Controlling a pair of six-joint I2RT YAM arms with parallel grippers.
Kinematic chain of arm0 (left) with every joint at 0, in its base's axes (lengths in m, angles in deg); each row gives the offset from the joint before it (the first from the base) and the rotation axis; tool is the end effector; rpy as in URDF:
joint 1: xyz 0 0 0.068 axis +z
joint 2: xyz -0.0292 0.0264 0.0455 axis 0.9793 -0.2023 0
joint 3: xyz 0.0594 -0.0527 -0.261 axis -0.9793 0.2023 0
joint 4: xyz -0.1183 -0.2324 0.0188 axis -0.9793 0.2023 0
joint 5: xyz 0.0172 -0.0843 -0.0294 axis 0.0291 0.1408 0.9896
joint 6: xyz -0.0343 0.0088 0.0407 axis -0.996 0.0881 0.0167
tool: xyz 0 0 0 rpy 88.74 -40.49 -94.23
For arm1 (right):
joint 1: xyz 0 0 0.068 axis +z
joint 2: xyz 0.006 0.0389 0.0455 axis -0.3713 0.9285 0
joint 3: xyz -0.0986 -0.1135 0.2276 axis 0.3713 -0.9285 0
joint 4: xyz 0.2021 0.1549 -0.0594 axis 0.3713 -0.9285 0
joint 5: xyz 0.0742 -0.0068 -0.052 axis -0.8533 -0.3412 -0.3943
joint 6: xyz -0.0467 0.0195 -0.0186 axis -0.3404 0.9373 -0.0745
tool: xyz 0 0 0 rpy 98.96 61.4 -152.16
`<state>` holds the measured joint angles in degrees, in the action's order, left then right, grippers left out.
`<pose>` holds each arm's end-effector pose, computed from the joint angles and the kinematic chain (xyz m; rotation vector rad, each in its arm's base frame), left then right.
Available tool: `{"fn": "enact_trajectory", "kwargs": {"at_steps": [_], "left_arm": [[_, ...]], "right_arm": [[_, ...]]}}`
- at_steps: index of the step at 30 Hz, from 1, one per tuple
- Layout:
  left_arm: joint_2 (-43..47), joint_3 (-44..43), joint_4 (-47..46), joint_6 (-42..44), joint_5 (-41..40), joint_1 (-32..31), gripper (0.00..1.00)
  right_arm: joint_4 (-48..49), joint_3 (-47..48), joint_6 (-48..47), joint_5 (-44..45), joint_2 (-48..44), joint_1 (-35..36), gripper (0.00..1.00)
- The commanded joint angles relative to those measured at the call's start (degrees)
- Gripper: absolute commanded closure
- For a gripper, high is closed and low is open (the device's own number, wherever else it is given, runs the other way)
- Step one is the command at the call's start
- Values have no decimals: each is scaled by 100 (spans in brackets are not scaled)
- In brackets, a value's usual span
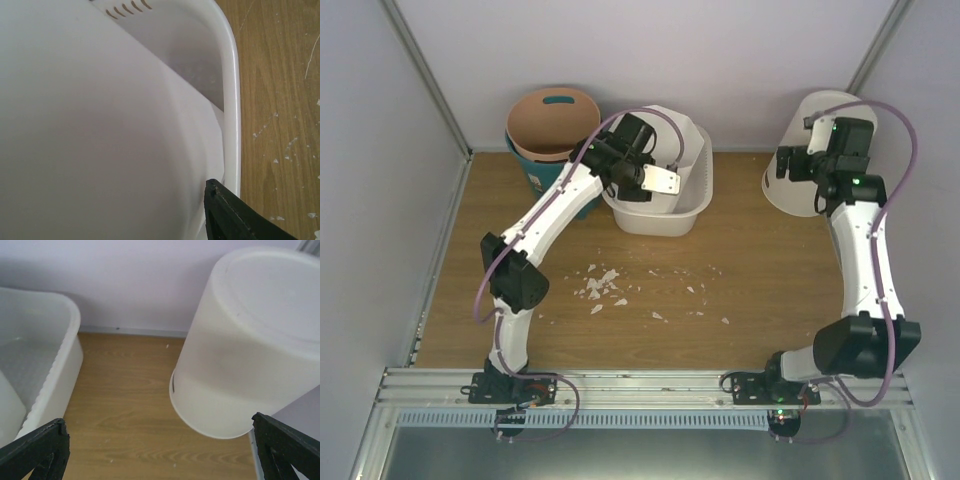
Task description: Turn the large container upside down
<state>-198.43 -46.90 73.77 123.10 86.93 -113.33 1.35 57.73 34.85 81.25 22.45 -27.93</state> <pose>0.3551 -0.2514 0.3638 1.9437 1.5859 0.1400 0.3109 -0.0308 0.4130 0.0041 2.0957 -0.0271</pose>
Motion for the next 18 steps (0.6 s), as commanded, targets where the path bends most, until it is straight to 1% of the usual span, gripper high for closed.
{"fn": "enact_trajectory", "kwargs": {"at_steps": [1,4,12,14,18], "left_arm": [[616,76,-434,-99,-525,-198,100],[745,127,-672,-89,-770,-288,100],[1108,165,-1410,-260,-950,-354,100],[1171,327,-1416,-255,-936,-366,100],[1256,1009,-1450,-211,-923,-354,100]], "right_arm": [[38,-345,239,-500,-332,42,0],[57,-513,337,-777,-420,59,0],[262,-818,583,-1166,-579,114,0],[227,-805,604,-1180,-554,113,0],[219,-834,649,-1211,-511,151,0]]}}
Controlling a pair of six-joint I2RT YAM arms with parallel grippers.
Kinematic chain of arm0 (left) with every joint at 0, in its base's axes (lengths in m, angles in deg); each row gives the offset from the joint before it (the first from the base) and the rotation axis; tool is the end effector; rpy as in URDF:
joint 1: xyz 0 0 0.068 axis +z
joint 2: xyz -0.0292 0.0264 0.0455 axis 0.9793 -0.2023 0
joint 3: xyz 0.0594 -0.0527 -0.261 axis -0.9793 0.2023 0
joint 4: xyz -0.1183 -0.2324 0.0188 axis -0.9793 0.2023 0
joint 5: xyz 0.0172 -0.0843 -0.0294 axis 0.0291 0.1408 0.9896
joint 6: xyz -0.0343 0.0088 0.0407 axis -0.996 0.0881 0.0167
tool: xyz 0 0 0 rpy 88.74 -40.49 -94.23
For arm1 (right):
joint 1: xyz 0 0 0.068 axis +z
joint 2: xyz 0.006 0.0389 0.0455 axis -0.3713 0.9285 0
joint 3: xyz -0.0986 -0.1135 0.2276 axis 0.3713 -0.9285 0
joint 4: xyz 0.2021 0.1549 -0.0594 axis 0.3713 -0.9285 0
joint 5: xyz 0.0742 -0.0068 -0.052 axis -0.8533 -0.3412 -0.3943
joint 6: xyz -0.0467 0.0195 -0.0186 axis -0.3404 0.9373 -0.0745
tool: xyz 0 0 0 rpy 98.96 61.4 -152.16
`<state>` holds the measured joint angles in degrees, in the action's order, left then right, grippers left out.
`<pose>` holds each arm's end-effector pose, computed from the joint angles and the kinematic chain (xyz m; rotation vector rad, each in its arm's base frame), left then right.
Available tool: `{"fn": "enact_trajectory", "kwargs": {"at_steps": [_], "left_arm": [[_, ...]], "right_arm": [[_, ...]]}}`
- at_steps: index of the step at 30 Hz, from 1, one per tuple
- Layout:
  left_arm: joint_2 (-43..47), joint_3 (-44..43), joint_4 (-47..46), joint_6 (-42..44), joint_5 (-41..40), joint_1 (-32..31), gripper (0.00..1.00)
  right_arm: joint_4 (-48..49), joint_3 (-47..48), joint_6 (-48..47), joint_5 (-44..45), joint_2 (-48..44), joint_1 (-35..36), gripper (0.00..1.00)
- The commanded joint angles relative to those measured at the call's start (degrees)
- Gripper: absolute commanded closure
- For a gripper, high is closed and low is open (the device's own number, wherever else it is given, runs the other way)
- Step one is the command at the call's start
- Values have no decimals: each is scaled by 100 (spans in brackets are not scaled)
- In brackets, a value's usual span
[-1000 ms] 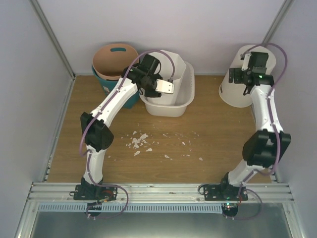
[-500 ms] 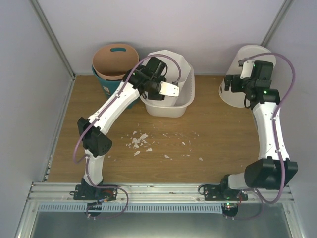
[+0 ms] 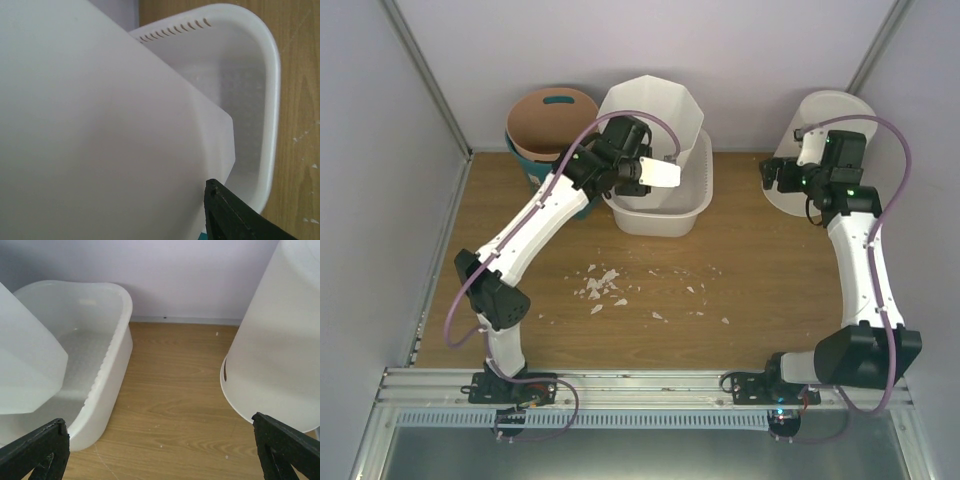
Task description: Turn the large container upside down
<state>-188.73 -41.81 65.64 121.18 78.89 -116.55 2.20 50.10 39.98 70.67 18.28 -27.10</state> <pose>0.3180 -0.2469 0.4153 1.7584 1.4844 0.3168 0.2948 -0.0182 0.3917 -0.0216 2.1307 0.2359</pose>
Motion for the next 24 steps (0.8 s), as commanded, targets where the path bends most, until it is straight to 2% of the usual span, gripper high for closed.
{"fn": "enact_trajectory", "kwargs": {"at_steps": [1,5,9,10,11,12,13,14,15,21,24], "left_arm": [[299,694,-733,-10,-111,-22,100],[214,1099,-1103,-2,-76,39,100],[-79,852,-844,-52,-8,59,100],[-149,753,-780,-66,-9,60,93],[-199,692,-718,-70,-6,60,81],[-241,645,-690,-63,-31,60,64],[-256,625,-678,-37,-65,60,51],[-267,602,-684,-16,-90,60,41],[-257,600,-715,24,-137,60,35],[-150,615,-1063,217,-489,52,23],[-141,630,-997,285,-471,56,27]], "right_arm": [[153,-106,146,-150,-106,78,0],[166,-188,182,-153,-120,112,0],[148,-272,201,-152,-137,126,0],[135,-290,197,-158,-132,136,0],[126,-302,196,-170,-129,135,0],[117,-317,201,-184,-116,148,0],[107,-324,202,-199,-108,155,0],[97,-337,201,-216,-99,152,0],[104,-360,204,-227,-98,165,0],[154,-462,237,-246,-44,215,0],[162,-477,238,-252,-15,241,0]]}}
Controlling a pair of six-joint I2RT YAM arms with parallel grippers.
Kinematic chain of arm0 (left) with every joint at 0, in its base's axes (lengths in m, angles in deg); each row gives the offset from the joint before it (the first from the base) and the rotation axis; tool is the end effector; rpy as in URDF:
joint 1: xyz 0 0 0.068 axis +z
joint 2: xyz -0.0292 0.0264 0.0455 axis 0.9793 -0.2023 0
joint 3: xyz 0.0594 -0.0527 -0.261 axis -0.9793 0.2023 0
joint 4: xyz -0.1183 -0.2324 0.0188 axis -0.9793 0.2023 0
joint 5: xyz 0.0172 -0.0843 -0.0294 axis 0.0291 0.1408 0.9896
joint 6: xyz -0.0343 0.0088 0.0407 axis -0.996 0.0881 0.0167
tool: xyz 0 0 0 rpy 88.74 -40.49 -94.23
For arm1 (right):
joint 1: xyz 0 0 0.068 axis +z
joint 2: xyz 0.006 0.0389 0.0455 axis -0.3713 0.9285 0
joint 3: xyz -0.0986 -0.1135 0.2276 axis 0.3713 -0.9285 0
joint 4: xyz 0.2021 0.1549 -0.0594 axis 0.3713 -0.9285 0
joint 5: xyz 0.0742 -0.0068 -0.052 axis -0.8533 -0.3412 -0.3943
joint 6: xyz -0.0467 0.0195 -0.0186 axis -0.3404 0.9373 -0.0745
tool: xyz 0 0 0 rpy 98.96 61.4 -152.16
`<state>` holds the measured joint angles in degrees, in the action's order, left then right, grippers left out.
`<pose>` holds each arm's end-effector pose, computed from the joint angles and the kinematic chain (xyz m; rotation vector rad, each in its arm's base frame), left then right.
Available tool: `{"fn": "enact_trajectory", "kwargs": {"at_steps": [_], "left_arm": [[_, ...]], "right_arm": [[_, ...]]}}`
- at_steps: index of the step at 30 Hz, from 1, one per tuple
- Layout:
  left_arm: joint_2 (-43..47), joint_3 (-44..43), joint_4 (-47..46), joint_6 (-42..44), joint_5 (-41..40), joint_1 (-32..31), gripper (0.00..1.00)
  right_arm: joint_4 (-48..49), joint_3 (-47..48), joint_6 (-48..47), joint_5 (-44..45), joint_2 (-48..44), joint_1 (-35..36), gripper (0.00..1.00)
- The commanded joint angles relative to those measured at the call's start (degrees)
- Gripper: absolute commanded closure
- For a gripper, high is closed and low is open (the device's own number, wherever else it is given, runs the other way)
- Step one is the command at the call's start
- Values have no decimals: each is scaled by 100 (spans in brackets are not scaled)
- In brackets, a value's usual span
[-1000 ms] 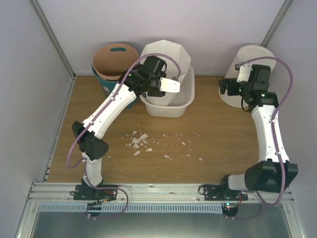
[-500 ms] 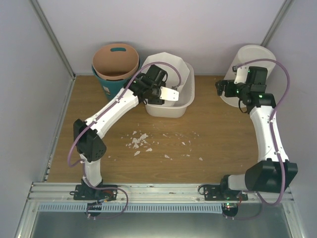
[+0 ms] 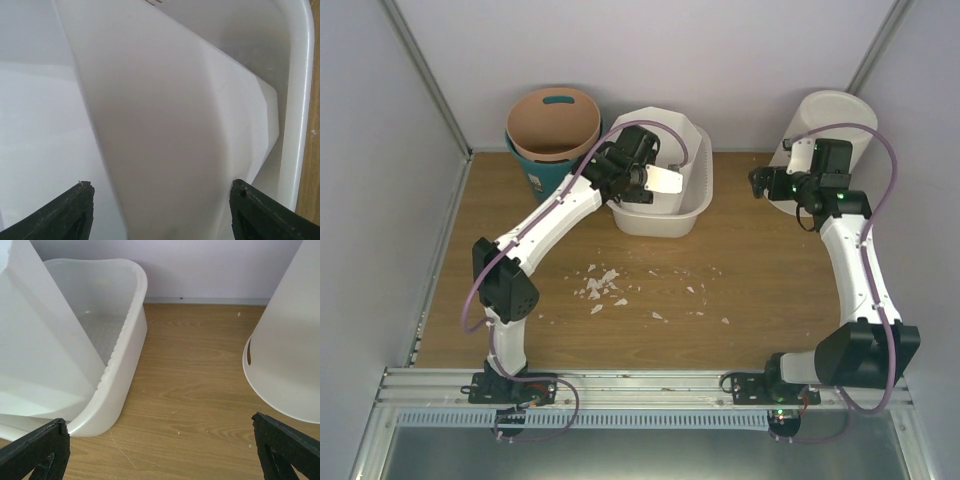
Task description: Turn the large container upside down
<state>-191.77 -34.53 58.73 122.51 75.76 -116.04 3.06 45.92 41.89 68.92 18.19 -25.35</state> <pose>0.3426 -0.2590 0.3646 1.8044 1.5326 0.3858 0.2962 -0.0082 0.3694 -0.0262 2.1866 0.3142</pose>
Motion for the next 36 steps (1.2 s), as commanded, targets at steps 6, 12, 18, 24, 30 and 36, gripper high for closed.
{"fn": "enact_trajectory", "kwargs": {"at_steps": [6,12,18,24,30,36], "left_arm": [[-75,-198,433,140,24,10,67],[-350,-875,1002,-112,132,10,100],[116,-1145,426,-234,173,-91,100],[649,-1547,-671,-1748,1195,-166,100],[1483,-687,-2204,-3889,3331,-68,100],[1417,-192,-3960,-7477,5817,567,100]], "right_arm": [[62,-56,41,-82,8,92,0],[27,-93,21,-37,-70,96,0],[-24,-30,29,-11,-197,100,0],[-282,643,447,1152,-521,52,0],[-1225,1621,778,1986,-565,-169,0],[-1648,2210,964,2544,-932,-408,0]]}}
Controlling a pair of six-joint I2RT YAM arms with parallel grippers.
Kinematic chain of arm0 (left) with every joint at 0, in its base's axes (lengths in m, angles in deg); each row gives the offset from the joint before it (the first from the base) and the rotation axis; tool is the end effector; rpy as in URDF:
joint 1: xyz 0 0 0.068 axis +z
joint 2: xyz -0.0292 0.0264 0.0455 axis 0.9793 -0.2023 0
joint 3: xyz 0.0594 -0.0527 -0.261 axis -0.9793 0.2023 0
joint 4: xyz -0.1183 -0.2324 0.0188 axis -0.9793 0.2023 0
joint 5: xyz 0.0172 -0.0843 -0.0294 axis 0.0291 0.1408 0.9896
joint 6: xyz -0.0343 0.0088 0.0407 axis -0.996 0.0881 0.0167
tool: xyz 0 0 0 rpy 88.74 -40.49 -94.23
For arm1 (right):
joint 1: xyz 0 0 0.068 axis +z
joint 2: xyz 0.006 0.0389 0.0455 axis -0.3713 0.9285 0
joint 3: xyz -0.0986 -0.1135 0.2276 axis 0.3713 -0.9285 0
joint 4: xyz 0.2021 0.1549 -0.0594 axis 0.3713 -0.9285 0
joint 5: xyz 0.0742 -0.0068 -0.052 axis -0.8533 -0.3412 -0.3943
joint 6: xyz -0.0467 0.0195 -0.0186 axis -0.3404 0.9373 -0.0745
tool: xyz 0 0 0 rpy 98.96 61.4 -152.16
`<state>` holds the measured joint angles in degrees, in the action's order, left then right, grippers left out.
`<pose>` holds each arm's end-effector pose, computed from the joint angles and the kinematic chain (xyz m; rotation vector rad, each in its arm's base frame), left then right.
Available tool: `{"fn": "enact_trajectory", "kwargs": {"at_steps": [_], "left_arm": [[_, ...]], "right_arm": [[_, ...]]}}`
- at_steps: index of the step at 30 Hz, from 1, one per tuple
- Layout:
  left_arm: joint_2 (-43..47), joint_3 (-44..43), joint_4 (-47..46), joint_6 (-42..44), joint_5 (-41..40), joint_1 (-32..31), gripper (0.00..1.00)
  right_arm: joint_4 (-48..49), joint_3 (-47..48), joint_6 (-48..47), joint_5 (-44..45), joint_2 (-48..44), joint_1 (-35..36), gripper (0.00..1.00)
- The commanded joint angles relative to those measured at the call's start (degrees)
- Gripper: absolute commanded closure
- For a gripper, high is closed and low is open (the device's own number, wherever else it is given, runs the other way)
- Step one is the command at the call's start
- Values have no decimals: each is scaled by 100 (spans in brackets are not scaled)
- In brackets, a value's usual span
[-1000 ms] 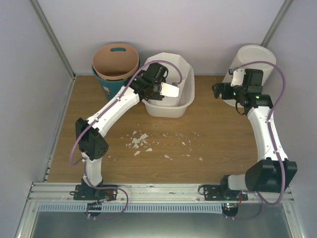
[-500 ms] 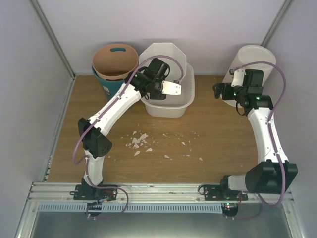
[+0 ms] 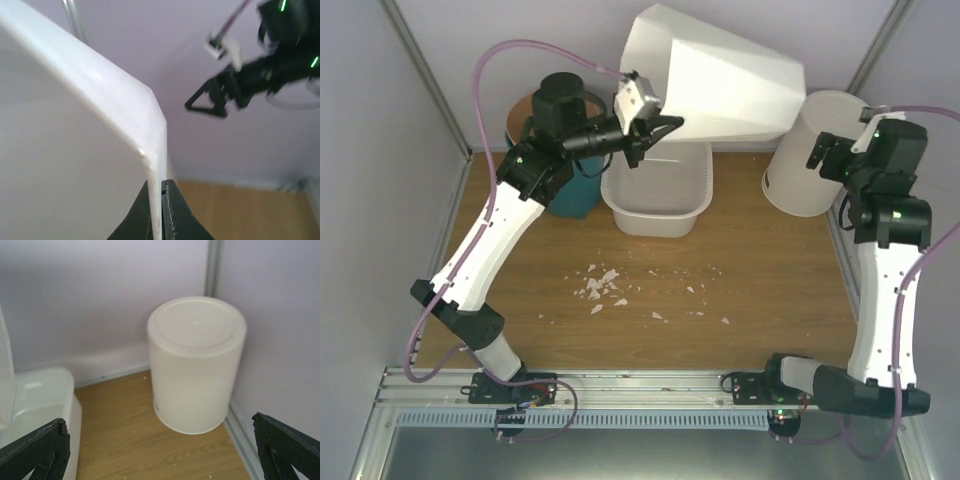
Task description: Turn the large container upside down
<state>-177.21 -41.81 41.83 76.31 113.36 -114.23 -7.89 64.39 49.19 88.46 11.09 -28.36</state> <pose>0.2677 -0.2158 0.5292 1.1121 1.2815 -0.6627 0.2270 -0.0280 0.4837 0.3287 1.9152 -0.0039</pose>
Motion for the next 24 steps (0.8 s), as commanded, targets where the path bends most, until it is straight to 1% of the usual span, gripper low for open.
{"fn": "enact_trajectory", "kwargs": {"at_steps": [1,3,5,6,8,11,14,17,21,24], "left_arm": [[-34,720,-2680,-3392,2315,424,100],[-40,1184,-3744,-4461,2754,443,100],[-83,1582,-4628,-5469,2913,448,100],[-111,1819,-5238,-5950,2954,452,100],[-201,2265,-6153,-6912,3027,446,100],[-513,2540,-7158,-8116,3133,384,100],[-844,2431,-7666,-8933,3125,260,100],[-973,2465,-8142,-9452,2890,68,100],[-1011,2962,-9113,-10211,2450,-311,100],[-1169,3257,-9928,-10781,1951,-607,100]], "right_arm": [[-657,531,265,658,-243,-115,0],[-767,827,361,915,-328,-109,0],[-664,999,491,1293,-540,-113,0],[-512,1006,579,1490,-706,-116,0],[-81,951,658,1725,-1106,-109,0],[354,1056,626,1831,-1467,-110,0],[109,1521,585,1832,-1342,-110,0],[-163,1723,559,1745,-1153,-114,0],[-134,1723,620,1534,-1085,-112,0],[-92,1802,599,1475,-1019,-115,0]]}}
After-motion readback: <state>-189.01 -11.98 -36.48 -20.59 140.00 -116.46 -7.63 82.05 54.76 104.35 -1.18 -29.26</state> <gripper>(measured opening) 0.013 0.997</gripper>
